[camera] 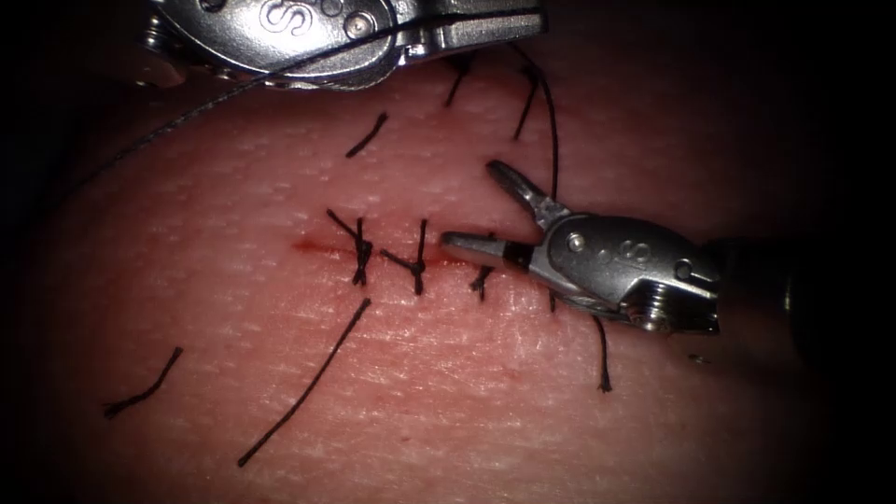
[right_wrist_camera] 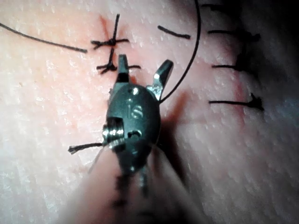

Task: Wound Closure
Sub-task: Reposition the right gripper to cut the long suture end.

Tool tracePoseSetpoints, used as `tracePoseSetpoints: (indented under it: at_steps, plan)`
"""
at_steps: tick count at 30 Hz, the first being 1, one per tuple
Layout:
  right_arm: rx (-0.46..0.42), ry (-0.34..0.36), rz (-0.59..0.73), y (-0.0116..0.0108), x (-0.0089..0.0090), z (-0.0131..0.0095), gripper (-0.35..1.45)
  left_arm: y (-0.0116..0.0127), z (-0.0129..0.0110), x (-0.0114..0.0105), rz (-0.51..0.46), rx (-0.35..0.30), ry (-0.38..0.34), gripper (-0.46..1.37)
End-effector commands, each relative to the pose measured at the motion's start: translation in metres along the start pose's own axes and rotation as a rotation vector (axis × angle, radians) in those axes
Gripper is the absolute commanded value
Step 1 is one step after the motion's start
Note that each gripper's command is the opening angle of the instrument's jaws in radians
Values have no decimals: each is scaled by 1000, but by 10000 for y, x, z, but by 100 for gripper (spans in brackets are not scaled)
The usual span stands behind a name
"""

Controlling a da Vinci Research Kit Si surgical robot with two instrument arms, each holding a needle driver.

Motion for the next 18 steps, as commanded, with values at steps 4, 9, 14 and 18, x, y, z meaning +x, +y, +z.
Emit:
tracePoseSetpoints:
  at_steps: [4, 9, 14, 18]
  plan:
    - [14, 1, 1, 0, 1, 0, 137, -4, -2, -3, -1, -3, -2, -35]
    - [23, -12, 1, -1, 1, -3, 138, -7, -4, -4, 5, 0, -6, -35]
    - [36, -16, 0, -7, 0, -19, 136, -11, -6, -6, 4, 1, -8, -35]
    - [47, -17, 1, -12, 1, -41, 134, -15, -9, -9, 10, 7, -13, -35]
